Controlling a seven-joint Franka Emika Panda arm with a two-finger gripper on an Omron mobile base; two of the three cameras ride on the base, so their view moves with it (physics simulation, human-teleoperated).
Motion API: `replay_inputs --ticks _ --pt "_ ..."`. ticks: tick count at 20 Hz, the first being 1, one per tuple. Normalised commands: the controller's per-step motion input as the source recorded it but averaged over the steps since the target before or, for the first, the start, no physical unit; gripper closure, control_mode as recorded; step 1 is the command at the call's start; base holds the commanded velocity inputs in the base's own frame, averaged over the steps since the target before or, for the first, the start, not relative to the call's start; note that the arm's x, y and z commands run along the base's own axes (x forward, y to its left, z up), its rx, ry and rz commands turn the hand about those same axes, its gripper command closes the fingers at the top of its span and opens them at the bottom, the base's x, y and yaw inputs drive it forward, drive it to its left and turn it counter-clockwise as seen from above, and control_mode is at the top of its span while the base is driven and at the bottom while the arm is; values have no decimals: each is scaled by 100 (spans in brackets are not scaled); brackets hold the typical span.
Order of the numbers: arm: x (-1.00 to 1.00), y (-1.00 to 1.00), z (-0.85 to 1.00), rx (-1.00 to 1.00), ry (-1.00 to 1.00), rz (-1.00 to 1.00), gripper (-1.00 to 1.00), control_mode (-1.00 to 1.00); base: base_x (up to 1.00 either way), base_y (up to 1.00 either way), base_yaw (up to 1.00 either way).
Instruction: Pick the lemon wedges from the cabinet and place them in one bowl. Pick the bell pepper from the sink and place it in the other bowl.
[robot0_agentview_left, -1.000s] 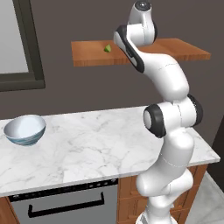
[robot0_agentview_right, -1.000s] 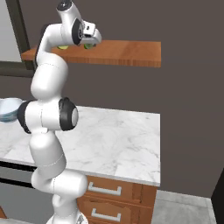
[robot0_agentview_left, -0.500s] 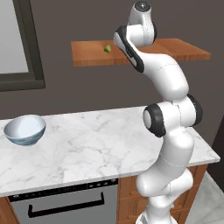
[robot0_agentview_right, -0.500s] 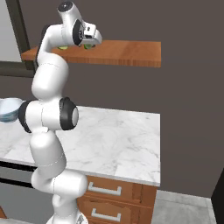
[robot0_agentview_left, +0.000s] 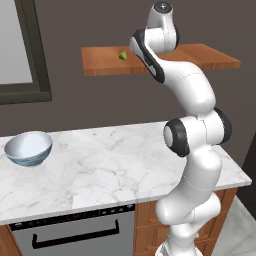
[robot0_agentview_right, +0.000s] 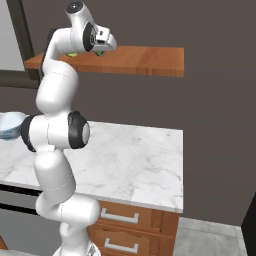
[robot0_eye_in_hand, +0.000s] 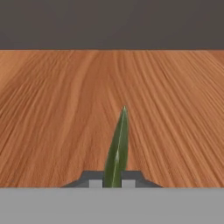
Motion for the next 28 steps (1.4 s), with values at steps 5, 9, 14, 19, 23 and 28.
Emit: replay_inputs --ticks 5,9,14,19,23,28 --pt "-38 0 7 0 0 -3 100 -100 0 0 0" --pt "-33 1 35 2 -2 -2 100 -100 0 0 0" --pt "-59 10 20 2 -1 0 100 -100 0 0 0" --pt "-91 30 11 7 -2 0 100 -100 0 0 0" --pt "-100 34 11 8 -1 1 100 -100 0 0 0" --pt "-100 34 2 10 0 6 100 -100 0 0 0"
